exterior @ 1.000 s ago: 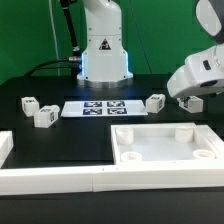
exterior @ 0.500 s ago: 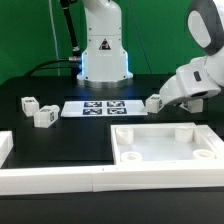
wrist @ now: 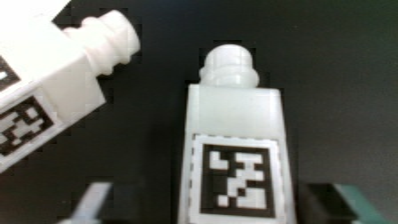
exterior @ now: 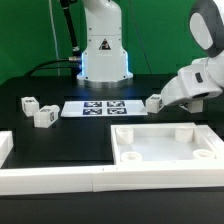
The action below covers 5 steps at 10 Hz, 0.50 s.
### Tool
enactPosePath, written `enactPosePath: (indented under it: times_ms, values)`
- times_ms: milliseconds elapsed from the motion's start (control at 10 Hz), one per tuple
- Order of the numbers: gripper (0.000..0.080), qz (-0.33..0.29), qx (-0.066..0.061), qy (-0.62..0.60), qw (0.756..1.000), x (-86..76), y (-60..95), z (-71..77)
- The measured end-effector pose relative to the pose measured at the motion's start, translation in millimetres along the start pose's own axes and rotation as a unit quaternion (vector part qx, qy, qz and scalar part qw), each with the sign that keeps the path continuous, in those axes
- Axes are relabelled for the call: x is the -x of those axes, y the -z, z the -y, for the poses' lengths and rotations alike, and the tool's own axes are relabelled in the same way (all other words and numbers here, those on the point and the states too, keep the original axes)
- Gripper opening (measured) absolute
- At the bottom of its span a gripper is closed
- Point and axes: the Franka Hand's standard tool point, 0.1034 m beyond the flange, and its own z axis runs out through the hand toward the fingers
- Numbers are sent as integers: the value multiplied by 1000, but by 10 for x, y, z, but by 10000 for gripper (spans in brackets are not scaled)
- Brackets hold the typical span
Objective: Assemble square table
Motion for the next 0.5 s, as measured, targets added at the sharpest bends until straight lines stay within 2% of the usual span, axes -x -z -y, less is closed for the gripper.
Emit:
enactPosePath:
  times_ms: [100, 500]
  values:
    - [287, 0, 0, 0, 1000, 0, 0, 0]
    - [287, 0, 0, 0, 1000, 0, 0, 0]
